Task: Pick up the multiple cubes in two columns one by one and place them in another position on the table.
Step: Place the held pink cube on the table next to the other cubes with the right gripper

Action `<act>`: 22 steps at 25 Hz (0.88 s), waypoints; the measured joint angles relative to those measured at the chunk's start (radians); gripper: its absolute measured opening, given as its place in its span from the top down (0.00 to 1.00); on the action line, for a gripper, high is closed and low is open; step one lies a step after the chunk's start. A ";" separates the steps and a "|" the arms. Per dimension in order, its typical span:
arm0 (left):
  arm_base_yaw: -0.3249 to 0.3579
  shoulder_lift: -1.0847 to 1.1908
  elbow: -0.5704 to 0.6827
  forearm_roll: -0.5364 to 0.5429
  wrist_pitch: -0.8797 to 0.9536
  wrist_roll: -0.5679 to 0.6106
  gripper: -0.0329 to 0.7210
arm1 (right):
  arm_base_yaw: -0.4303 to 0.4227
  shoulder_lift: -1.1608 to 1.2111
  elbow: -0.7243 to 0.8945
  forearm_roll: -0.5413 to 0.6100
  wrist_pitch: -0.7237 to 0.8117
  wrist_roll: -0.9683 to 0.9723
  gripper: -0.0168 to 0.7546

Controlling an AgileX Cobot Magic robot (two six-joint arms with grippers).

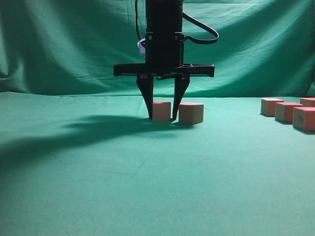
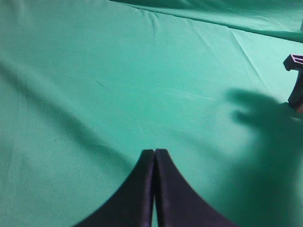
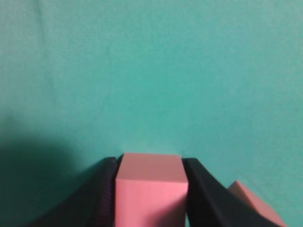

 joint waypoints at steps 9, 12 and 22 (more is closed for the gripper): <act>0.000 0.000 0.000 0.000 0.000 0.000 0.96 | 0.000 0.000 0.000 -0.039 -0.053 -0.002 0.58; 0.000 0.000 0.000 0.000 0.000 0.000 0.96 | 0.000 0.000 0.000 -0.071 -0.076 -0.002 0.58; 0.000 0.000 0.000 0.000 0.000 0.000 0.96 | 0.000 0.000 0.000 -0.118 -0.206 -0.002 0.58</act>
